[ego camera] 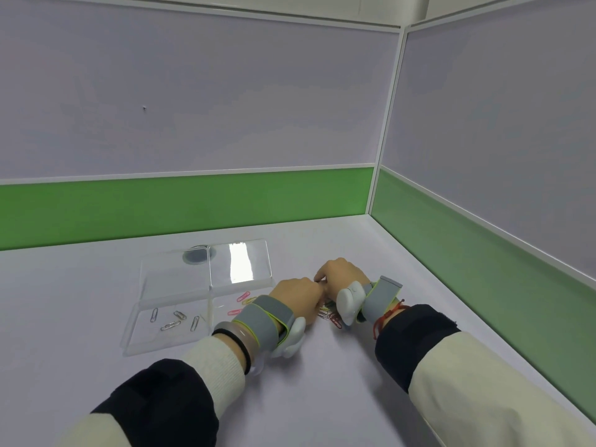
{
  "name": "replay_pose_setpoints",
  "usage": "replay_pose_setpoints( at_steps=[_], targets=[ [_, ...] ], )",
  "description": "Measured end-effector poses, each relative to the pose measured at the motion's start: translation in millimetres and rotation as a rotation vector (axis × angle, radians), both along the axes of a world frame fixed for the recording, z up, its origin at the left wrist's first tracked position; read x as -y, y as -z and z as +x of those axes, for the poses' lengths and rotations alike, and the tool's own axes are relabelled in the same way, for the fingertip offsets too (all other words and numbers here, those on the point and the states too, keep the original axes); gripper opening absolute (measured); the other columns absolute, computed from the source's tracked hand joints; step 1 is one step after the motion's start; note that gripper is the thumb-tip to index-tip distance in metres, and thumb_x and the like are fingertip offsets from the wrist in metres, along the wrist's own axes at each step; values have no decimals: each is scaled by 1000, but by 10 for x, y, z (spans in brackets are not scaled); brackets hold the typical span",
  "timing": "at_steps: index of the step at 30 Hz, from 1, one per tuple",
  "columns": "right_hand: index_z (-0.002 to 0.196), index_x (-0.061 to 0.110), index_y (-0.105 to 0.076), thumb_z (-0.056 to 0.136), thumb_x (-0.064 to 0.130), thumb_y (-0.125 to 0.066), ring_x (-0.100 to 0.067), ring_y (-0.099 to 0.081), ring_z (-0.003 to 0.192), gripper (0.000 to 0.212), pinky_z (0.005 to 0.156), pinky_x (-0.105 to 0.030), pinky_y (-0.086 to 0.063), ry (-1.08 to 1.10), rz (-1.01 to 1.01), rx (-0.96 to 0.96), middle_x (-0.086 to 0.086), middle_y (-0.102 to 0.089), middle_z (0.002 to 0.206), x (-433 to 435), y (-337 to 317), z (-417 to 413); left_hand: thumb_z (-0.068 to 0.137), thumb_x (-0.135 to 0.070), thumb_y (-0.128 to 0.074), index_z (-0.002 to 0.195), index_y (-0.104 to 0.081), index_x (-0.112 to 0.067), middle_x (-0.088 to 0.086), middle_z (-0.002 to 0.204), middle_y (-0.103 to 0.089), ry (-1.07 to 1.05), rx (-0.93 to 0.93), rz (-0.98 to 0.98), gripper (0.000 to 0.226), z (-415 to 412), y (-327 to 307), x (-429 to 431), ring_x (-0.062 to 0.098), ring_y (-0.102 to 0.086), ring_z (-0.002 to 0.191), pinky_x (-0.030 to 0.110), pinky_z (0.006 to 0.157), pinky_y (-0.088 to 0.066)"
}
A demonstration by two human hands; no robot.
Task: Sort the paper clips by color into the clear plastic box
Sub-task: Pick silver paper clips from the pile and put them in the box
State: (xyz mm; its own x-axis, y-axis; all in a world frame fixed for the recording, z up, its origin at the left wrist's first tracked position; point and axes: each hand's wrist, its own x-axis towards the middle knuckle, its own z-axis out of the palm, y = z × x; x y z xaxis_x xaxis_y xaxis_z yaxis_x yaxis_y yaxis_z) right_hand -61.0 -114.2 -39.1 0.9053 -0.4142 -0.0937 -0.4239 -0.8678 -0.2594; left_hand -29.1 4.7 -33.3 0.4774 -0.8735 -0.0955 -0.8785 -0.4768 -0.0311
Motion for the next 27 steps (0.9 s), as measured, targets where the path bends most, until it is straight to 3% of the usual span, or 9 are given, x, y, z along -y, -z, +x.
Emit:
replay_pose_setpoints(
  at_steps=[6, 15, 19, 22, 27],
  targets=[
    [100, 2, -68, 84, 7, -52, -34, -65, 96, 24, 79, -34, -53, 1, -35, -41, -19, -68, 106, 0, -28, 12, 95, -14, -36, 110, -58, 0, 21, 115, -62, -69, -176, -8, 30, 31, 34, 0, 38, -61, 103, 39, 84, -49],
    [101, -6, -63, 89, 11, -46, -36, -61, 104, 27, 83, -38, -49, 87, 102, 80, -22, -67, 109, 79, -101, -104, 92, -12, -42, 105, -64, -8, 14, 114, -66, -139, -424, -179, 26, 133, 56, -25, 33, -59, 106, 35, 90, -47],
    [102, -3, -59, 91, 13, -44, -35, -58, 104, 25, 78, -37, -45, 119, 116, 103, -21, -65, 112, 105, -88, -133, 90, -12, -46, 104, -65, -11, 13, 109, -69, -125, -422, -228, 24, 118, 47, -44, 31, -61, 104, 33, 88, -48],
    [102, -1, -58, 92, 14, -43, -34, -59, 102, 23, 73, -34, -41, 127, 125, 106, -20, -64, 111, 115, -79, -159, 92, -16, -50, 118, -62, -15, 13, 111, -69, -86, -402, -247, 28, 94, 36, -66, 30, -61, 105, 32, 91, -47],
    [88, 9, -52, 92, 15, -44, -29, -55, 88, 11, 73, -34, -41, 139, 128, 127, -19, -64, 111, 146, -88, -205, 91, -20, -55, 121, -61, -22, 12, 116, -67, -4, -303, -135, 31, 44, 43, -77, 30, -59, 109, 31, 91, -45]
  ],
)
